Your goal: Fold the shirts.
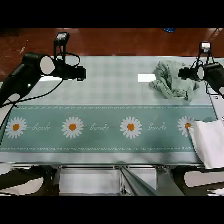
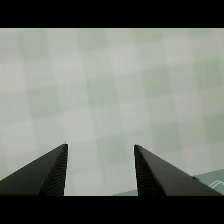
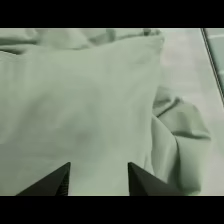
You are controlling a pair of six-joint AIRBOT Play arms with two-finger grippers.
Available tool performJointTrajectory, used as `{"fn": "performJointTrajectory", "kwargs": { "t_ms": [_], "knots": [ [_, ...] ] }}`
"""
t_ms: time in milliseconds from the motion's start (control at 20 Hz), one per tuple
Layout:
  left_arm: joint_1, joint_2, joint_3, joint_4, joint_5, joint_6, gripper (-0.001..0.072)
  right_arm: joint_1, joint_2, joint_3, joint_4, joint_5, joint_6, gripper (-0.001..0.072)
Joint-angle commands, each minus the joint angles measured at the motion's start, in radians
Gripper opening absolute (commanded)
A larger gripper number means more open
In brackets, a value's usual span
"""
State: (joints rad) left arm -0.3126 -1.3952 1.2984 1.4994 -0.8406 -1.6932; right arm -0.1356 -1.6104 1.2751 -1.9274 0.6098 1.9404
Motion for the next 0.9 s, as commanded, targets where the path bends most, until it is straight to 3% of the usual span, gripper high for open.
{"fn": "performJointTrajectory", "kwargs": {
  "t_ms": [0,200,300,550,650,850],
  "knots": [
    [0.001,-0.004,0.0,0.001,0.018,0.0,0.0507,-0.064,-0.093,0.018,0.063,0.052,0.027,0.0417],
    [0.0,-0.003,0.0,-0.002,0.018,0.0,0.0508,-0.068,-0.138,0.018,0.286,0.063,-0.08,0.0381],
    [0.002,0.006,0.002,-0.005,-0.001,0.001,0.0507,-0.068,-0.129,0.023,0.41,0.1,-0.181,0.0036],
    [0.17,0.161,0.01,0.016,-0.187,-0.066,0.0507,-0.068,0.032,0.174,0.518,0.206,-0.36,0.002],
    [0.206,0.271,-0.064,-0.044,-0.257,-0.038,0.0508,-0.068,0.138,0.253,0.628,0.208,-0.441,0.002],
    [0.151,0.541,-0.466,-0.21,-0.142,-0.044,0.0507,-0.068,0.338,0.393,0.724,0.23,-0.474,0.0019]
  ]
}}
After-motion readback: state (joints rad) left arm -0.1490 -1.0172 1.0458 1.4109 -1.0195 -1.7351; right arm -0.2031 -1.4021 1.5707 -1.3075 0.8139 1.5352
